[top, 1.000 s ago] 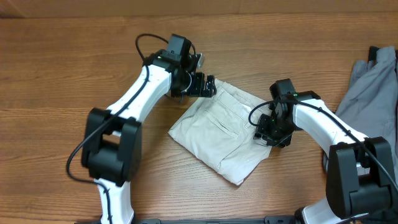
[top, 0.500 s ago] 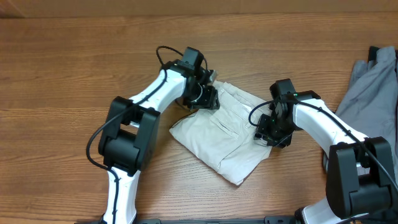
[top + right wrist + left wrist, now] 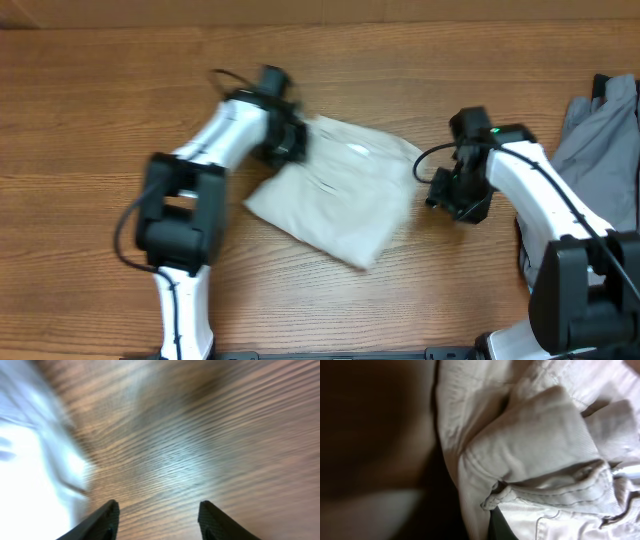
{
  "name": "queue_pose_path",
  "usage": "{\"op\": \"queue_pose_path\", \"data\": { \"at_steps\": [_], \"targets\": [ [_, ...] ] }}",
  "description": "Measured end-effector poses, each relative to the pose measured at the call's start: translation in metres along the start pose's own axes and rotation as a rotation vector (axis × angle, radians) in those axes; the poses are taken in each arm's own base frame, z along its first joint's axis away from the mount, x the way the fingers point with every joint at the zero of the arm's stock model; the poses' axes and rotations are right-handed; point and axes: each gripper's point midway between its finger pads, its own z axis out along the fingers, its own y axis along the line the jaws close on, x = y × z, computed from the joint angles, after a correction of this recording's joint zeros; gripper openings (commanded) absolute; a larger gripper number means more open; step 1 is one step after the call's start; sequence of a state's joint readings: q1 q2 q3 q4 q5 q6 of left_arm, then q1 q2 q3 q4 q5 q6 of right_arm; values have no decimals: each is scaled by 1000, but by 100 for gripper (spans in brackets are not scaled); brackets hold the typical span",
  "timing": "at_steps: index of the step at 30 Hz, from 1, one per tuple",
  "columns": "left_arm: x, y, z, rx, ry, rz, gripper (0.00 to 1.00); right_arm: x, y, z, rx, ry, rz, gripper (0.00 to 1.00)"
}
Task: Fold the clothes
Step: 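Grasp the folded shorts with the left gripper and drag them to the left edge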
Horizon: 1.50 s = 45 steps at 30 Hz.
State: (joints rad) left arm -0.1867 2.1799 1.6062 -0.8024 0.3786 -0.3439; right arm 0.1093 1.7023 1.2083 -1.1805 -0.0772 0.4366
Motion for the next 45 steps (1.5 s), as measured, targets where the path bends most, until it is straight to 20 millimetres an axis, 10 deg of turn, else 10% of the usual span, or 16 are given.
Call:
{"op": "queue_pose_path", "data": {
  "at_steps": [6, 13, 20, 24, 34, 40, 45],
  "targets": [
    [-58, 163, -102, -81, -261, -414, 4, -16, 1, -24, -3, -75, -6, 56],
    [-25, 334, -198, -139, -460, -878, 4, -14, -1, -24, 10, -67, -10, 56],
    [24, 401, -227, -156, -500, -1134, 47, -15, -1, -24, 8, -70, -11, 56],
    [32, 406, -228, -155, -494, -1179, 64, -15, -1, -24, 8, -70, -11, 57],
    [28, 381, -246, -147, -504, -1088, 62, -17, 0, -24, 3, -79, -12, 66],
    [1, 277, -264, -156, -481, -711, 58, -19, 1, -24, -1, -86, -13, 66],
    [6, 183, -217, -188, -272, -432, 51, -19, 1, -24, 0, -85, -13, 66]
  ]
}}
